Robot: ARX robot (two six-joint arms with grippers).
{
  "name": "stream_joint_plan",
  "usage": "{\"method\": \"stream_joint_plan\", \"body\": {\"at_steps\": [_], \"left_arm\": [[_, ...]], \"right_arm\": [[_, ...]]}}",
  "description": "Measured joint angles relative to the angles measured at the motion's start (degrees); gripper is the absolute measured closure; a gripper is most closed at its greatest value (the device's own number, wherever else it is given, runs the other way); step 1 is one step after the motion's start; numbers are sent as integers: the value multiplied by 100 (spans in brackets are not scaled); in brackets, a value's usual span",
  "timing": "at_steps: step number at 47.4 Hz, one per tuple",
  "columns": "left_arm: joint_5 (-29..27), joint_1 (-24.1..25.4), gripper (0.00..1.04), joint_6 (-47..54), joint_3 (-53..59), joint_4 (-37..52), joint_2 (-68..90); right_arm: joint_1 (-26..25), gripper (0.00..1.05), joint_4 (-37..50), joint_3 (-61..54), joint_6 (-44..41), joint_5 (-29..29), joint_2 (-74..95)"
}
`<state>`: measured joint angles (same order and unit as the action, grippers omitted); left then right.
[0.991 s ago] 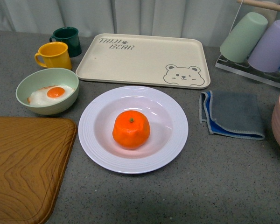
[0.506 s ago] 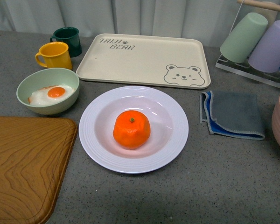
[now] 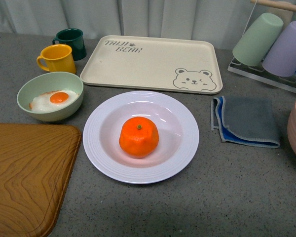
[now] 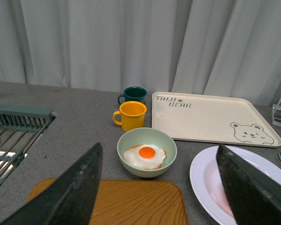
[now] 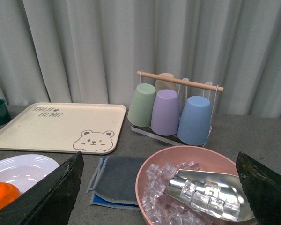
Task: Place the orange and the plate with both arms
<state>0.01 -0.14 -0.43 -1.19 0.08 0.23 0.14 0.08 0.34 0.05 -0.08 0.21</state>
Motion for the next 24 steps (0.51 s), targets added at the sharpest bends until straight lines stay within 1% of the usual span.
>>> {"method": "stream_joint_plan", "body": {"at_steps": [3,5,6,9,14,16,17,18,19,20,21,24], "left_arm": [[0,0,17,0,0,0,0],[0,0,8,0,0,0,0],[0,0,5,2,0,0,0],[-2,0,7,13,0,0,0],[0,0,7,13,2,0,0],[0,0,7,13,0,0,0],[0,0,7,15,0,0,2],[0,0,7,15,0,0,2],[0,-2,7,15,0,0,2],[-4,-2,7,15,0,0,0],[-2,0,7,15,0,0,0],[-2,0,7,15,2,0,0]], "right_arm": [[0,9,0,-2,0,0,0],[0,9,0,0,0,0,0],[0,9,0,0,0,-2,0],[0,9,0,-2,0,0,0],[0,9,0,-2,0,-2,0],[74,9,-35,7,-149,260,57],[236,9,-15,31,-437,793,212],[295,9,-2,33,-487,879,251],[396,9,140,37,-695,1285,476],[481,9,299,37,-903,1517,691],[533,9,494,37,-1154,1622,914],[605,9,1121,39,-1523,1626,1556]]}}
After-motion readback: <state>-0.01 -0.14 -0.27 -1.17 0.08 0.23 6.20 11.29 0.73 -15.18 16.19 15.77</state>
